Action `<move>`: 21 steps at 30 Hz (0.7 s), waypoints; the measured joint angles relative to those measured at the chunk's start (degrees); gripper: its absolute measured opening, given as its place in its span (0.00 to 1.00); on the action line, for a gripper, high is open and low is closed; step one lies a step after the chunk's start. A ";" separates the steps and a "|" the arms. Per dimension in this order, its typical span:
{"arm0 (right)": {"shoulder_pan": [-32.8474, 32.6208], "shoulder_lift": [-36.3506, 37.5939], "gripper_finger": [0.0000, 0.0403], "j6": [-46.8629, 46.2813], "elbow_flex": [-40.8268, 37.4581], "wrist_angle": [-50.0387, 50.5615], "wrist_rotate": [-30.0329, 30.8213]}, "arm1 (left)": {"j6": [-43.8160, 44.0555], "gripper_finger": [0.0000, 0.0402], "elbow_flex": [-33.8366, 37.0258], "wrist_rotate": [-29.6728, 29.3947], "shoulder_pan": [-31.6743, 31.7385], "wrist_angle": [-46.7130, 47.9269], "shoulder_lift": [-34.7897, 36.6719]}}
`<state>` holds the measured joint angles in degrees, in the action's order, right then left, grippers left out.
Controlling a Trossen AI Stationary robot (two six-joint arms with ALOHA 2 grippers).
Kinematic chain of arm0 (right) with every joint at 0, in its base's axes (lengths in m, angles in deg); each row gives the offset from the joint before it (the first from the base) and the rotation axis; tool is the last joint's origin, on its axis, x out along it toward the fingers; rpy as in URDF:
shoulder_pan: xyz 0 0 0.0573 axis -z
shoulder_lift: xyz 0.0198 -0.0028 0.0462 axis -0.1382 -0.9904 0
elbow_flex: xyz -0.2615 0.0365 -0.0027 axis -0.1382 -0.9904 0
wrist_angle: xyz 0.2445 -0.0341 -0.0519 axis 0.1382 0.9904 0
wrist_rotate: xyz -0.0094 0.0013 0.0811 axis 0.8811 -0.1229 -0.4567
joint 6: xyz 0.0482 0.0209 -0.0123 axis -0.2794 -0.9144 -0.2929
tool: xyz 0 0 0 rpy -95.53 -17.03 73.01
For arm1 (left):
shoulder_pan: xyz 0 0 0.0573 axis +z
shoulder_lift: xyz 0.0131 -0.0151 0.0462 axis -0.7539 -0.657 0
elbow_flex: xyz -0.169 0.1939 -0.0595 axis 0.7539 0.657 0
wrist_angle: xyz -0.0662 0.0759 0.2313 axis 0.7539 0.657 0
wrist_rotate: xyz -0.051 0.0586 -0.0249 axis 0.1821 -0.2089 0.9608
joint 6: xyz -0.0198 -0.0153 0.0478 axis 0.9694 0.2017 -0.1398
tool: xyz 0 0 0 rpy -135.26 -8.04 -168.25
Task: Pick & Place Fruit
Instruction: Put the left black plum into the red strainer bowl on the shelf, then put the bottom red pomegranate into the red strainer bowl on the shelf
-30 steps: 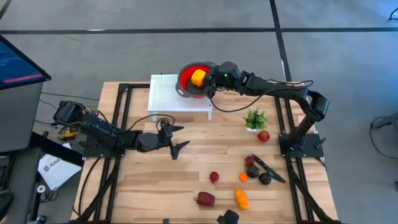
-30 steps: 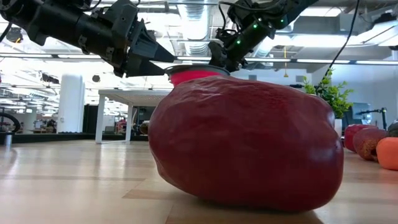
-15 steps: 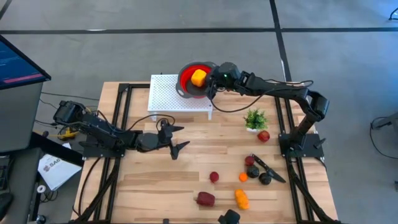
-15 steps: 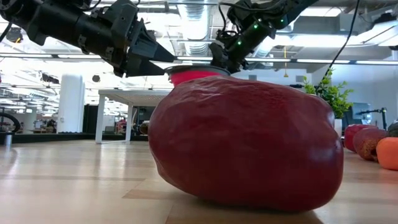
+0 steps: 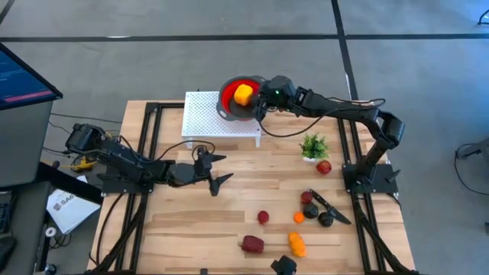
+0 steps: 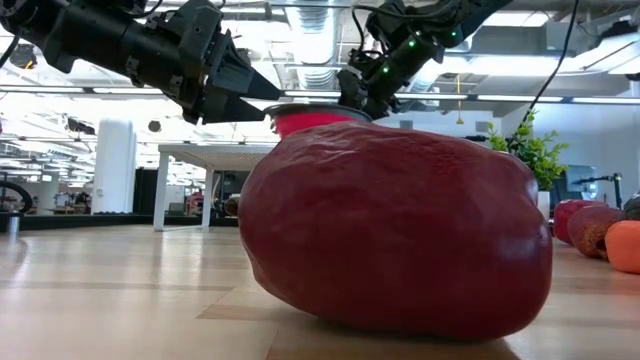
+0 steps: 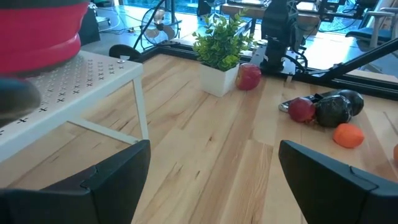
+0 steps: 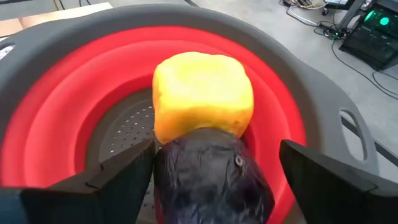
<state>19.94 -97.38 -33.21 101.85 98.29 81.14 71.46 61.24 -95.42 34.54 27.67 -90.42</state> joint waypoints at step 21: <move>-9.60 9.81 0.76 10.68 0.00 -4.22 11.60 | -0.78 0.86 -0.02 0.24 0.00 0.02 0.00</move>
<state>10.34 -87.57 -22.53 101.85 94.07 92.74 70.68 61.22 -95.18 34.54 27.69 -90.42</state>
